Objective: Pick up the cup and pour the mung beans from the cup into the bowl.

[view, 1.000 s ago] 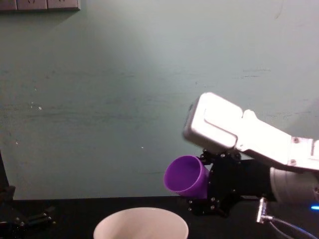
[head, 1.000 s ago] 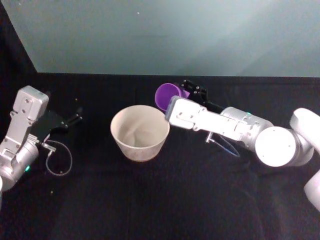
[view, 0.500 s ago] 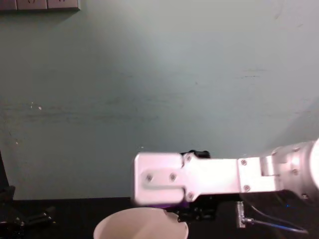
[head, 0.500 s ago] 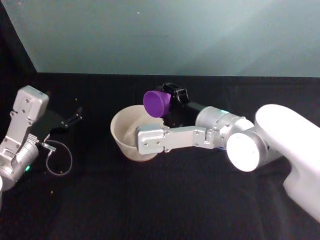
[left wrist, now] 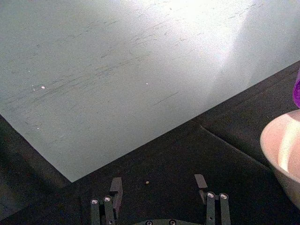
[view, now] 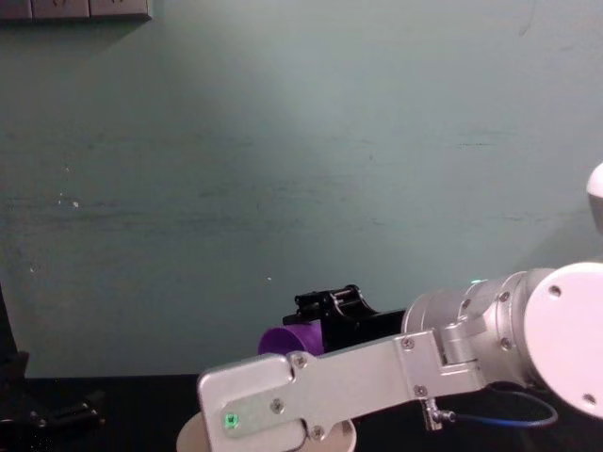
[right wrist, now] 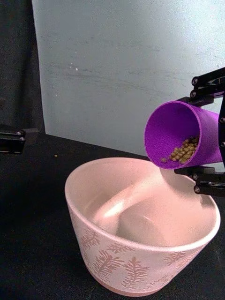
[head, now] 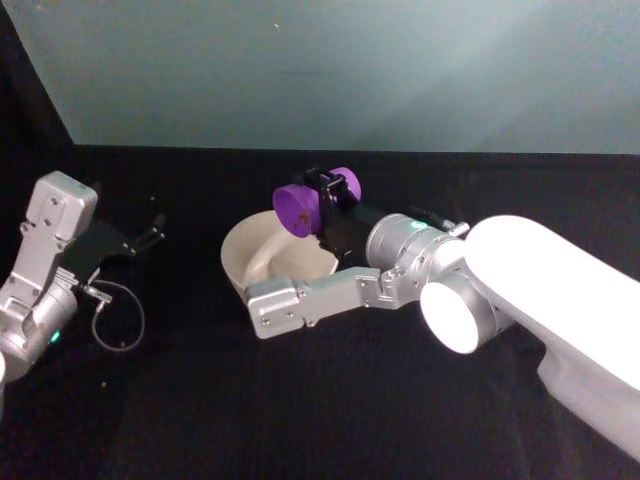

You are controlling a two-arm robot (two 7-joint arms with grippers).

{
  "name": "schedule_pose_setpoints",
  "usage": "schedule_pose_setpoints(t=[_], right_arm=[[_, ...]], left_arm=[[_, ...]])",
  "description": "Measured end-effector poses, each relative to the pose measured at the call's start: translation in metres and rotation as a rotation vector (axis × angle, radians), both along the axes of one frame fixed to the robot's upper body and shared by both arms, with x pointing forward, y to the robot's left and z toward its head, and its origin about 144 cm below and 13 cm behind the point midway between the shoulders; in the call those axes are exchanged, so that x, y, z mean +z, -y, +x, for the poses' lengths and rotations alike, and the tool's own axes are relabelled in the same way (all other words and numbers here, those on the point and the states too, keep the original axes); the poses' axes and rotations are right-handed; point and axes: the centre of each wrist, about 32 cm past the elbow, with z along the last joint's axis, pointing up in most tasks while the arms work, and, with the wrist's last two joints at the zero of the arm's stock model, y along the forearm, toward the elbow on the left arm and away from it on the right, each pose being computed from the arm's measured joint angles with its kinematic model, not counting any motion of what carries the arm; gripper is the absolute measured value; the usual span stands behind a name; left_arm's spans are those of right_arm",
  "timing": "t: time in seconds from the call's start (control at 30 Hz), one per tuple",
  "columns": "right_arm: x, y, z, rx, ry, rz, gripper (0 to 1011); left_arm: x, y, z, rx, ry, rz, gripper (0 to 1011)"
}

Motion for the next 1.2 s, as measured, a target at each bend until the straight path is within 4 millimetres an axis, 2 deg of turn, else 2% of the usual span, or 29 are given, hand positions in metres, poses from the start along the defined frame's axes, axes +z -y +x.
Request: schedule_pose_setpoints(t=[1.2], right_arm=[[-0.002, -0.011, -0.006, 0.026, 0.068, -0.104, 719]], left_arm=[[0.0, 0.0, 0.0, 0.0, 0.0, 0.0, 1000]])
